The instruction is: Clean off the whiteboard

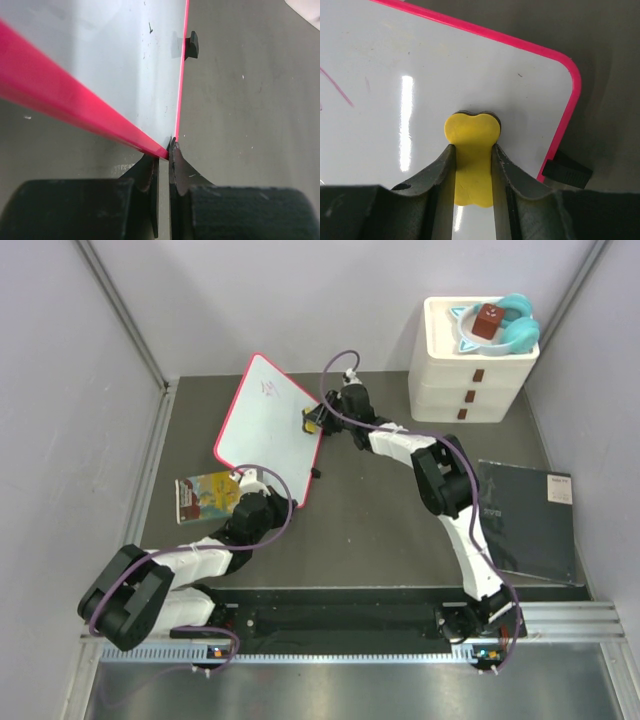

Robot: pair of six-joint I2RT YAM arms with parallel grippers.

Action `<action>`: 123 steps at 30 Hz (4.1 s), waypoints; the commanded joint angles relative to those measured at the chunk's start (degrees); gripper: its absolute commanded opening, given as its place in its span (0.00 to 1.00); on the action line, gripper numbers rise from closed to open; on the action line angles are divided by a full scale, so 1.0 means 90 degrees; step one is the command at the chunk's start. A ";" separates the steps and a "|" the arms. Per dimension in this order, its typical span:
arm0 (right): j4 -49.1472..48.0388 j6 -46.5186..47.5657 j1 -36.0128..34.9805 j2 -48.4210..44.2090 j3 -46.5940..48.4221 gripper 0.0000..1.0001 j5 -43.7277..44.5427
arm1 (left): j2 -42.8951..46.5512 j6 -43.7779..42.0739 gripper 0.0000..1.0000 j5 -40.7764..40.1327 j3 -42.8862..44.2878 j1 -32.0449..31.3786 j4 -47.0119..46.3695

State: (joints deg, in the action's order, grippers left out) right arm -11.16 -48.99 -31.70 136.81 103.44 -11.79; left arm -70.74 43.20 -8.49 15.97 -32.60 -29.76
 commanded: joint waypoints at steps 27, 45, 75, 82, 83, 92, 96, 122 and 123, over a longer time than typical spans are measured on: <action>0.0527 0.0131 -0.1165 0.1487 0.4073 0.00 0.1036 | 0.0204 -0.1011 0.00 0.1002 -0.0094 -0.0596 0.1480; 0.0957 -0.0318 -0.0745 0.1898 0.4044 0.00 0.1340 | -0.0118 -0.0904 0.00 0.0377 0.0286 -0.1046 0.2027; 0.0331 0.0228 -0.1438 0.1223 0.3672 0.00 0.0702 | -0.0763 -0.0054 0.00 0.0074 0.0540 -0.1075 0.3092; 0.0380 -0.0142 -0.1215 0.1731 0.4014 0.00 0.1993 | -0.0636 -0.0103 0.00 0.0026 0.0501 -0.1212 0.3082; 0.0448 -0.0229 -0.1175 0.1790 0.4073 0.00 0.2110 | -0.0626 -0.0112 0.00 0.0026 0.0501 -0.1231 0.3072; 0.0468 -0.0904 -0.0686 0.1996 0.3976 0.00 0.1487 | -0.0636 -0.0181 0.00 -0.0033 0.0521 -0.1407 0.3043; 0.0410 -0.0670 -0.0793 0.1850 0.3995 0.00 0.0989 | -0.0636 -0.0191 0.00 -0.0033 0.0521 -0.1427 0.3023; 0.1280 0.0671 -0.1205 0.1156 0.3780 0.00 -0.0994 | -0.0753 -0.0230 0.00 -0.0160 0.0628 -0.1622 0.3082; 0.1076 0.0533 -0.1136 0.1214 0.3780 0.00 -0.0975 | -0.0753 -0.0220 0.00 -0.0179 0.0628 -0.1622 0.3092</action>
State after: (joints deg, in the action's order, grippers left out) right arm -2.22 -41.10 -40.45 148.07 139.06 -15.88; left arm -74.91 54.54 -21.76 22.41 -43.62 -18.37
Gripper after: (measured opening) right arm 0.288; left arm 0.079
